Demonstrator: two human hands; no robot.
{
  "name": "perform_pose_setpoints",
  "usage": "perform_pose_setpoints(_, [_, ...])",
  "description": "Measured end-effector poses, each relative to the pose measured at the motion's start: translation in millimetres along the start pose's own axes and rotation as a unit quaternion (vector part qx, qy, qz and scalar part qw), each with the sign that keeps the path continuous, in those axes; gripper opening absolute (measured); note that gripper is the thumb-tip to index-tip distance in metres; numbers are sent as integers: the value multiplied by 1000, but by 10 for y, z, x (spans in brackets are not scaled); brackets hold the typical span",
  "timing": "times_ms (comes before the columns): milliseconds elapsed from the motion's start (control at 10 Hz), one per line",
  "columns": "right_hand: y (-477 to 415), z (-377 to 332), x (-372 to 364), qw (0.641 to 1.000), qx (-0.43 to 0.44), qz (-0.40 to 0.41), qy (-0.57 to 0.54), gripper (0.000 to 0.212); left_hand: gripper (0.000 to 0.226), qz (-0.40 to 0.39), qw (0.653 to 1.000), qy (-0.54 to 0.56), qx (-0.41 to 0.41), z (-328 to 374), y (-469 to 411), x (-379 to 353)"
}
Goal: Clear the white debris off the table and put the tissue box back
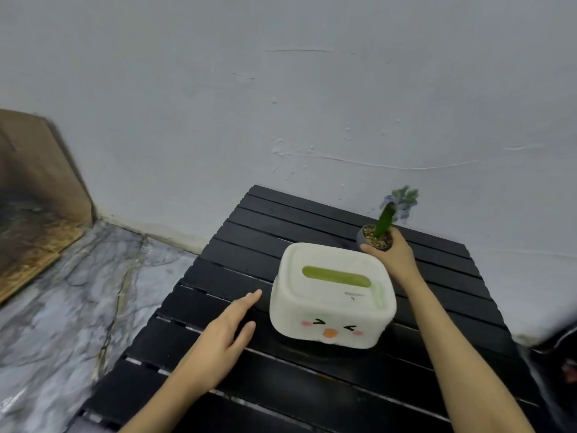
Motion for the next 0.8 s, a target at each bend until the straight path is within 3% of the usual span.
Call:
perform_pose_setpoints(200, [879,253,681,996,-54,65,13,55,47,8,1000,2,-1,63,-2,28])
perform_pose_setpoints(500, [1800,426,596,997,-79,20,15,45,47,7,1000,-9,6,71,40,27])
perform_pose_setpoints(800, [1942,476,529,995,-94,28,6,76,49,-11,1000,-18,-8,125,81,-6])
Point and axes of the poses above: each hand's wrist, its own y-axis away from the middle knuckle, its own x-axis out of the back of the hand, z = x × y, the point moved 10 cm from there along -y, towards the middle knuckle, and after that the axes turned 5 degrees about y, right-handed, at the moved point
